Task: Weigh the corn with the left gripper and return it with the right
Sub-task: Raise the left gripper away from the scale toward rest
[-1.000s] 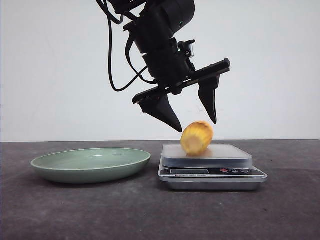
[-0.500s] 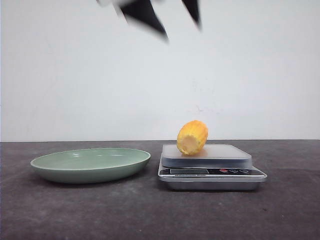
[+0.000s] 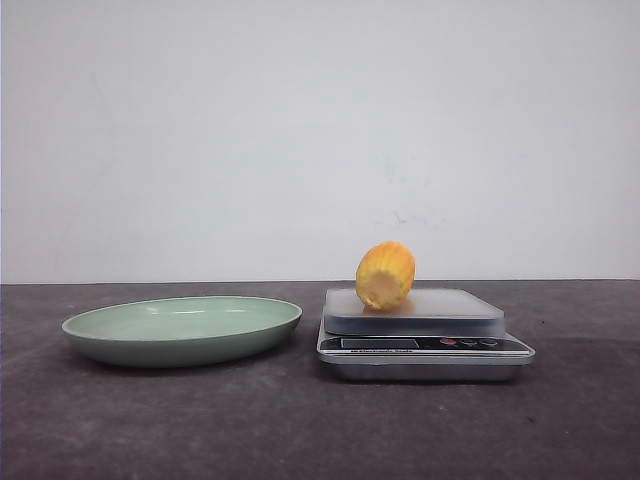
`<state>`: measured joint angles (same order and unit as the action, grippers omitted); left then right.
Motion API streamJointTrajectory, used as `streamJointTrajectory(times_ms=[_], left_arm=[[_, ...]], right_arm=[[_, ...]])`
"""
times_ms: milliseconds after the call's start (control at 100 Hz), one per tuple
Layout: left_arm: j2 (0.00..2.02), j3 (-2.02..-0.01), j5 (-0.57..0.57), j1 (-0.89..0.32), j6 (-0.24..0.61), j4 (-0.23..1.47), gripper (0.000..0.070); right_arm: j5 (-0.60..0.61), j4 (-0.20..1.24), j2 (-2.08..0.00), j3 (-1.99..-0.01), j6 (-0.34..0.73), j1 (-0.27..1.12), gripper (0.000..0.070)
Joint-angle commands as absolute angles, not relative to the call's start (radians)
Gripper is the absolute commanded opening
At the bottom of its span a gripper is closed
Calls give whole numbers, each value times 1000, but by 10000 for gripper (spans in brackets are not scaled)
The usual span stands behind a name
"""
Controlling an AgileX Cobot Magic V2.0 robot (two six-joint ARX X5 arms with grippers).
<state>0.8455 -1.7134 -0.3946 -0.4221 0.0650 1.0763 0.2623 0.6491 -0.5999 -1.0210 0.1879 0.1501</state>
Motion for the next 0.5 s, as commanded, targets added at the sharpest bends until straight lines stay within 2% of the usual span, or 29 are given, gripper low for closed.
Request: streamJointTrajectory(times_ms=[0, 210, 280, 490], left_arm=[[780, -1723, -400, -426, 97, 1120, 434], [521, -1681, -400, -426, 259, 1272, 434], [456, -1650, -400, -424, 288, 1317, 434], [282, -1459, -367, -398, 402, 1442, 435]], right_arm=[[265, 644, -606, -1040, 191, 159, 593], [265, 667, -606, -1040, 192, 198, 593], [265, 672, -607, -1040, 191, 215, 593], [264, 626, -665, -1040, 202, 272, 593]])
